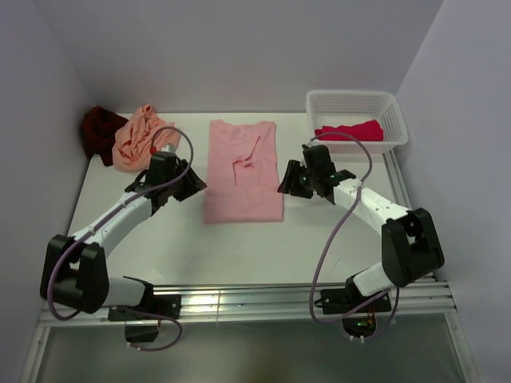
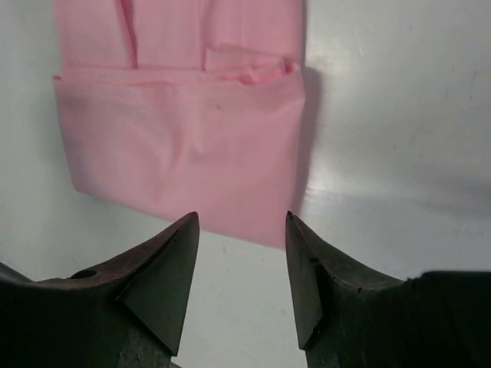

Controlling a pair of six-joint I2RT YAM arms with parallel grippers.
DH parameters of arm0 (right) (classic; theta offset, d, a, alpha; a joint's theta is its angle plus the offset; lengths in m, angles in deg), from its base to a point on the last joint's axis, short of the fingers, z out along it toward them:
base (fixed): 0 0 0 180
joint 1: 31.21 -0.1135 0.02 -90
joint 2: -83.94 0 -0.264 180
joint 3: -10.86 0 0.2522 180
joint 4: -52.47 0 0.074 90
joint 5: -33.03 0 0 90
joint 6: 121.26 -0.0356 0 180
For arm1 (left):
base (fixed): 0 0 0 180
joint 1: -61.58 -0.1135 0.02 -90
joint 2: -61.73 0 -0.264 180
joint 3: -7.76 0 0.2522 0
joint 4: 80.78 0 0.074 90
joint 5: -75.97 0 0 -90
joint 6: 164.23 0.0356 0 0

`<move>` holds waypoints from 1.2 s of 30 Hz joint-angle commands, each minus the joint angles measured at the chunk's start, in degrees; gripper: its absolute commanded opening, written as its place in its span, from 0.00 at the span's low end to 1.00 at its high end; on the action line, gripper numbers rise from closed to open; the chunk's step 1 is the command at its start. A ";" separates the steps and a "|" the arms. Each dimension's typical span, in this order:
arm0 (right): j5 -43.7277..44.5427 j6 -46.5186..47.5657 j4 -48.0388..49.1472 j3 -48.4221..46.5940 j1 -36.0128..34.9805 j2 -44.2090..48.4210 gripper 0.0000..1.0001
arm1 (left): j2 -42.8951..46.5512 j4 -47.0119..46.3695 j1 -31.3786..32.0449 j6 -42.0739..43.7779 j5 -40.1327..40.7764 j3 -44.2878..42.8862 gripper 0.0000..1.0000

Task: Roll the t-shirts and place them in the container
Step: Fold the tshirt

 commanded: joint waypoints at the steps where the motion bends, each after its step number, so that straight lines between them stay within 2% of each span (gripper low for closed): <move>1: -2.26 0.84 5.89 7.21 0.11 3.68 0.56 | 4.88 -2.96 0.06 1.59 -2.34 6.34 0.48; 5: -4.36 1.19 9.84 13.10 0.12 4.74 0.56 | 8.31 -6.65 0.50 0.36 -3.48 13.29 0.48; 9: -4.11 0.57 13.53 15.40 -0.32 3.78 0.61 | 7.01 -9.02 1.03 -0.08 -3.49 16.37 0.48; 16: -2.80 0.57 15.91 15.76 -1.82 -0.08 0.60 | 1.55 -12.10 1.55 0.62 -3.13 15.23 0.50; 21: -0.51 0.84 15.21 14.09 -4.27 -4.04 0.57 | -1.61 -13.33 2.17 1.41 -2.08 15.32 0.50; 24: 0.19 0.57 15.13 13.65 -5.59 -5.45 0.50 | -2.93 -12.98 2.78 2.12 -0.50 14.97 0.49; 25: 1.24 0.31 14.69 13.56 -5.95 -5.71 0.44 | -3.19 -12.98 2.79 2.21 -0.32 14.79 0.49; 27: 1.95 0.13 13.98 13.55 -6.65 -5.72 0.38 | -3.90 -13.07 2.96 2.65 -0.23 14.79 0.46; 30: 3.01 0.13 13.54 14.17 -7.18 -4.49 0.35 | -4.78 -13.33 3.05 3.08 -0.58 14.88 0.42; 31: 3.18 -0.13 13.37 14.26 -7.27 -4.14 0.27 | -4.95 -13.51 3.05 3.17 -0.85 14.88 0.40; 34: 3.89 0.04 12.05 14.17 -7.79 -3.69 0.13 | -5.66 -13.95 3.14 3.70 -2.25 14.62 0.26; 36: 4.85 0.13 10.65 13.82 -8.14 -3.17 0.10 | -5.83 -12.82 3.22 4.23 -2.34 14.18 0.11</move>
